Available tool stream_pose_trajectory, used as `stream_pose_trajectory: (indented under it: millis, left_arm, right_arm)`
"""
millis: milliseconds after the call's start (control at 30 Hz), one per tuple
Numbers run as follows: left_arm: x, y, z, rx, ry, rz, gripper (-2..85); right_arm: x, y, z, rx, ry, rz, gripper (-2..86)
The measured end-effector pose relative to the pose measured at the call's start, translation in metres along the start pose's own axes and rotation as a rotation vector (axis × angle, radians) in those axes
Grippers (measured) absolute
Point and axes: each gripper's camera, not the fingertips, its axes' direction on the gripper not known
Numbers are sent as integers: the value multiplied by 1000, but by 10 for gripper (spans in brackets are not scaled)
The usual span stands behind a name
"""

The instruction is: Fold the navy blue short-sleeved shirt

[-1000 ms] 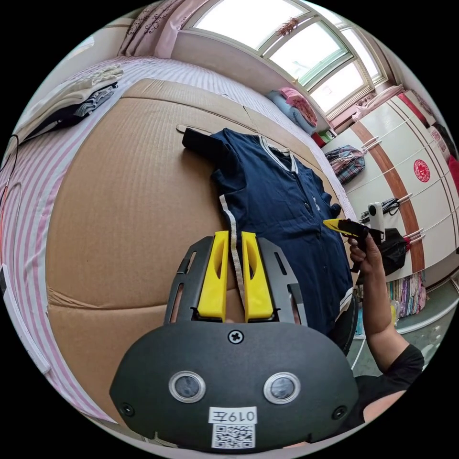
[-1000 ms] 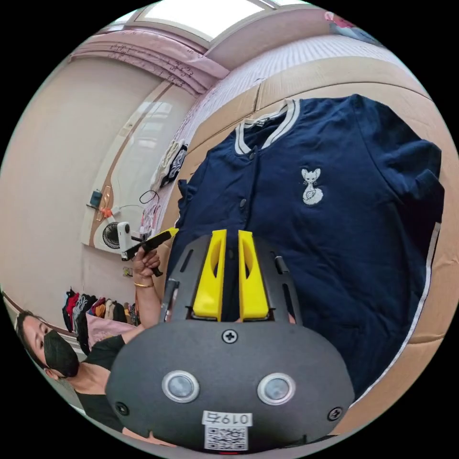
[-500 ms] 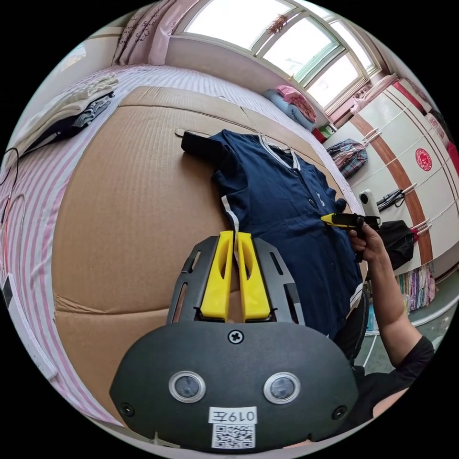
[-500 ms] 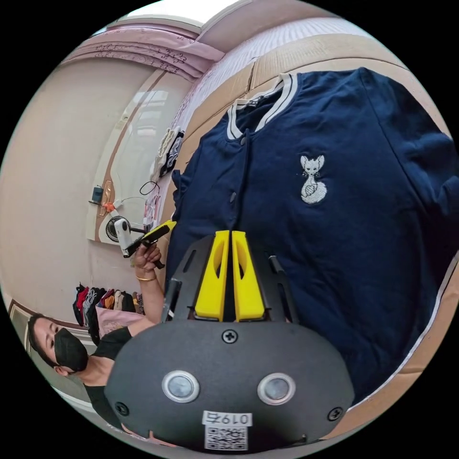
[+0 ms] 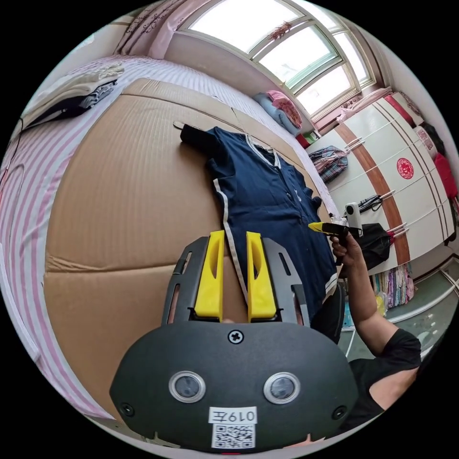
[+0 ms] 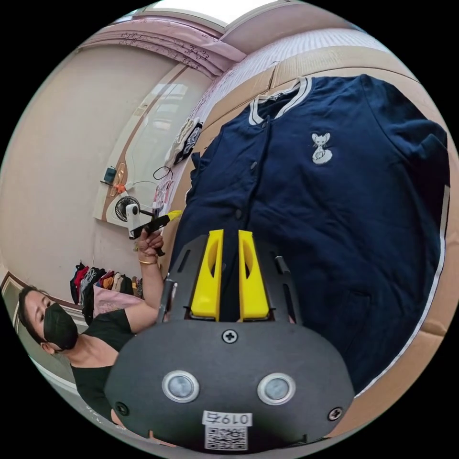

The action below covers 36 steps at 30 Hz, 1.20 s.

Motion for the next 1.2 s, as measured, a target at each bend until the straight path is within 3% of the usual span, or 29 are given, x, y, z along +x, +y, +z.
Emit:
stream_pose_trajectory:
  millis: [633,933,1200]
  left_arm:
    - [12,97,-2,11,21,15,21]
    - [18,121,-7,-5,-10,23,32]
    - [21,182,-21,15,80,-41,75]
  right_arm:
    - [-21,50,-35,12,-30,27,-7]
    - [-25,80,-49,42,-24,14,40]
    - [-31,136,-50,-24,-96,-14,57]
